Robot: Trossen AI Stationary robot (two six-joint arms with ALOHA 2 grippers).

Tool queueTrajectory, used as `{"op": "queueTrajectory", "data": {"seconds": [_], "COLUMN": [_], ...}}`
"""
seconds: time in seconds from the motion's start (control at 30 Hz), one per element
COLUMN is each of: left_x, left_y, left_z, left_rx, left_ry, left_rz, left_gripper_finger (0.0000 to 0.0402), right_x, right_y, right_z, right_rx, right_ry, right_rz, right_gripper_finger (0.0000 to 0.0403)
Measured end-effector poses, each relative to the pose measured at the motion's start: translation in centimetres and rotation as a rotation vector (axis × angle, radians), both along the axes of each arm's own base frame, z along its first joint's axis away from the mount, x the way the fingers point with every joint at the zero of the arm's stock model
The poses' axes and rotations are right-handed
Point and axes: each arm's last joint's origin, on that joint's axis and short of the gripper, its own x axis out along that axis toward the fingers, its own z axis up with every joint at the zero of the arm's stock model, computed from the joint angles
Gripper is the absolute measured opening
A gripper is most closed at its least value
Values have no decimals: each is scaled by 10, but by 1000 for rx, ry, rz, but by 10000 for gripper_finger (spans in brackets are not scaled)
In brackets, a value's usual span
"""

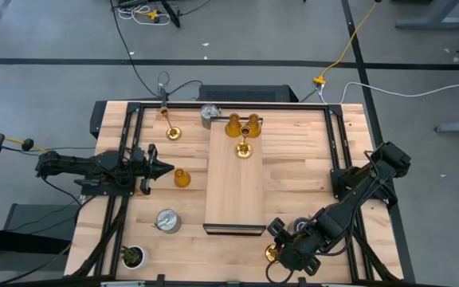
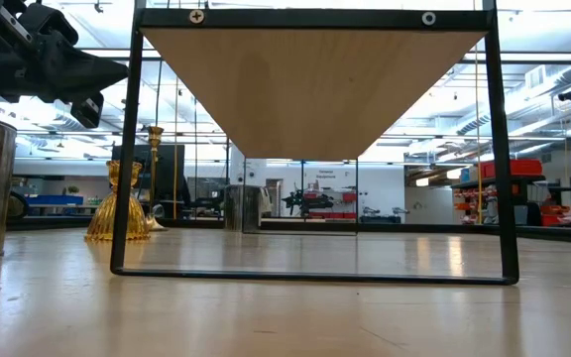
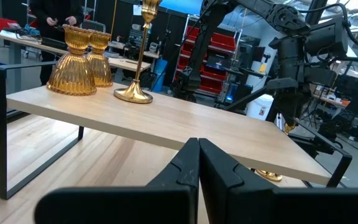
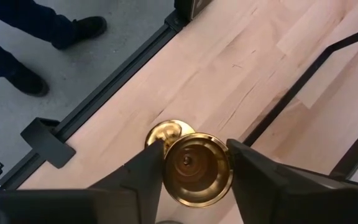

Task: Pick & Place candle stick holders
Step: Put the bottom candle holder on the shelf

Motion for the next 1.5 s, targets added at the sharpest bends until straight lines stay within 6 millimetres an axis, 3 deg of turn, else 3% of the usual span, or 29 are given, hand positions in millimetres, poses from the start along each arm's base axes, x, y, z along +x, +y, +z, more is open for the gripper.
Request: {"op": "queueTrajectory", "data": {"seconds": [0.67, 1.03, 1.5], "left_x": [0, 0, 0], "left_y": [0, 0, 0], "left_z": [0, 0, 0], "left_rx": [0, 0, 0], "left_ry": [0, 0, 0], "left_rz": [0, 0, 0], "left_gripper_finger": [10, 10, 10], "right_x": [-1, 6, 10], "right_y": [0, -3, -18], "right_z": [3, 56, 103], "right_rx": [6, 84, 108], "right_ry": [13, -37, -67], "right_rz": [7, -29, -69], "right_gripper_finger": [158, 158, 158]}}
